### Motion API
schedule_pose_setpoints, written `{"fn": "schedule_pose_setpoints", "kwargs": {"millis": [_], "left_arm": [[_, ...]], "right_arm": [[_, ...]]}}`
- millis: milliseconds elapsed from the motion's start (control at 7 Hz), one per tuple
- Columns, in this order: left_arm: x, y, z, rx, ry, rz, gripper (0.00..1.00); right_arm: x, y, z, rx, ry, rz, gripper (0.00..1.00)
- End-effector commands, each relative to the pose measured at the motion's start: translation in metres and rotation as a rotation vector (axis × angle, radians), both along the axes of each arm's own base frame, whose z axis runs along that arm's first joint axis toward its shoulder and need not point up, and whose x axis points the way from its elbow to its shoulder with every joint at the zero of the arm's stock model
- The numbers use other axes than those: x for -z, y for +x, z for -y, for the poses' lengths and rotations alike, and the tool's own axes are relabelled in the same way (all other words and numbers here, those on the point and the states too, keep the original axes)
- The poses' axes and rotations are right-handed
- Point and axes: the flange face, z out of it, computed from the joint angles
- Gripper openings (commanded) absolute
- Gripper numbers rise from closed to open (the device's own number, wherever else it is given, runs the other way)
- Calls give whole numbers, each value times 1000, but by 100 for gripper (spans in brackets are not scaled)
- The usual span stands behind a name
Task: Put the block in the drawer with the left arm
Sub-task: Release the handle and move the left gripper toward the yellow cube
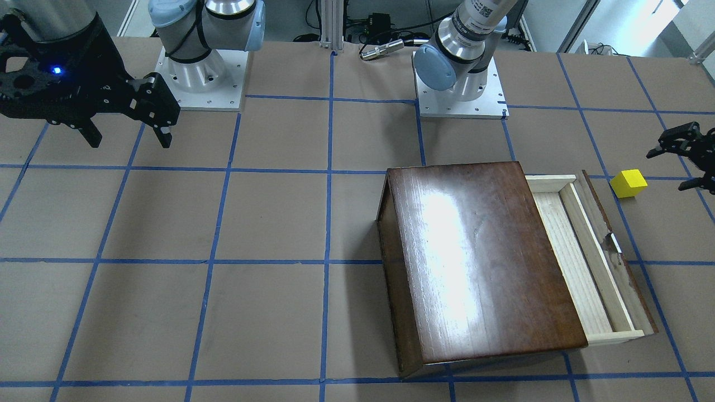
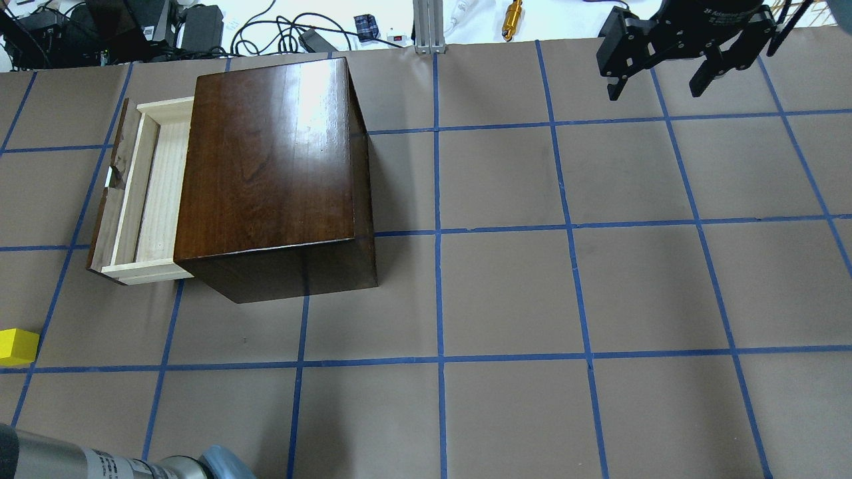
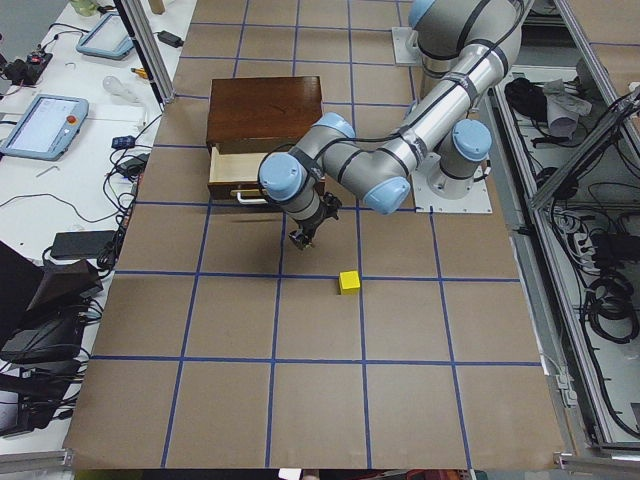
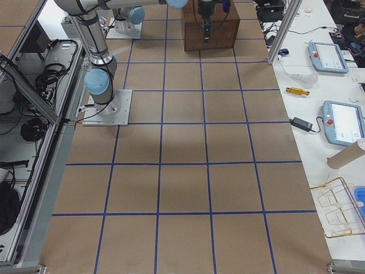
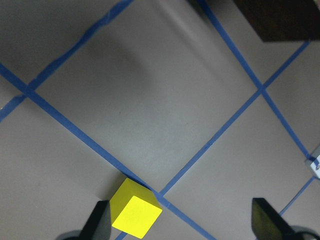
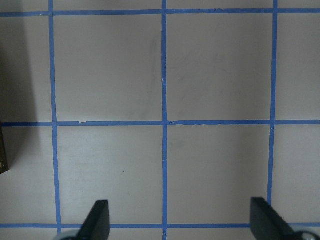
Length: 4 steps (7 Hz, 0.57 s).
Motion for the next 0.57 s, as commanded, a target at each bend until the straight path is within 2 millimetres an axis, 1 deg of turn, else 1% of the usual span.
{"fn": "schedule_pose_setpoints", "kwargs": {"millis": [0,143,286,429], "left_arm": [[44,24,-30,242,-85,-2,100],[70,30,-49,303,-110,-13,100],[85,33,-59,369,-149,30,100],[97,35,-67,482,-173,29,100]], "right_arm": [[0,0,0,-1,0,2,100],[0,-1,0,1,0,0,100],[0,-1,0,1,0,0,100],[0,0,0,-1,0,0,100]]}}
